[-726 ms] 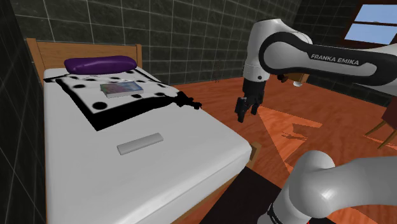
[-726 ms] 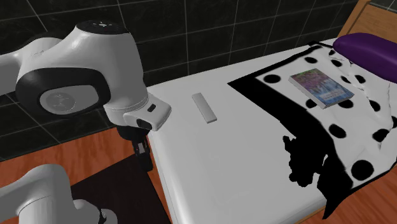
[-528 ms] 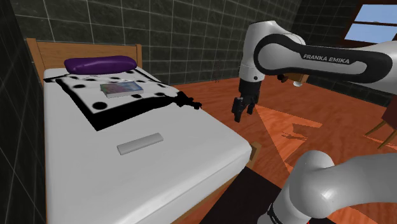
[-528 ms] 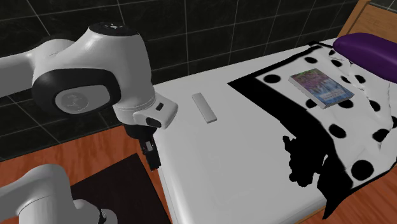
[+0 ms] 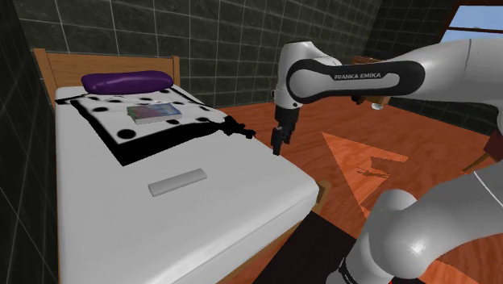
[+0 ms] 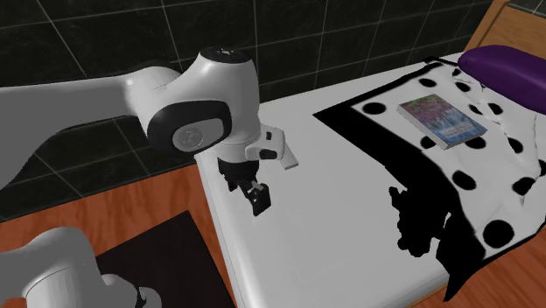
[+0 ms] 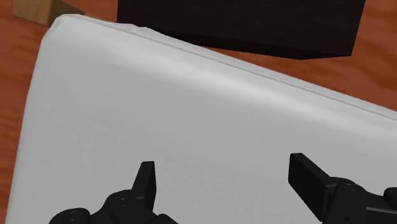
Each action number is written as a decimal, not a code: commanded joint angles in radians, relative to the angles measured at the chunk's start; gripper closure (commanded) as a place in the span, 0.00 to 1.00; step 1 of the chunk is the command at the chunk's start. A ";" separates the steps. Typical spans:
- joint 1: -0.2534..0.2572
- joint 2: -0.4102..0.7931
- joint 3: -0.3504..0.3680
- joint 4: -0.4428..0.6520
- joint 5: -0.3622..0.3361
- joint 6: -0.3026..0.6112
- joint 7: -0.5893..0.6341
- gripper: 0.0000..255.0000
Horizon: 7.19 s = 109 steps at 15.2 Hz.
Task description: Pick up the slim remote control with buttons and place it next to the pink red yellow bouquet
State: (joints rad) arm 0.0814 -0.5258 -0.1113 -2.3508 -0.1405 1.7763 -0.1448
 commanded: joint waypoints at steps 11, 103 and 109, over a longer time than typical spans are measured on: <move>0.110 0.422 -0.021 0.230 0.060 0.224 -0.338 0.00; -0.008 0.662 -0.007 0.590 0.152 0.139 -1.117 1.00; -0.083 0.643 -0.065 0.564 0.160 0.145 -1.253 1.00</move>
State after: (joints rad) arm 0.0108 0.1163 -0.1669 -1.7903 0.0175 1.9246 -1.3725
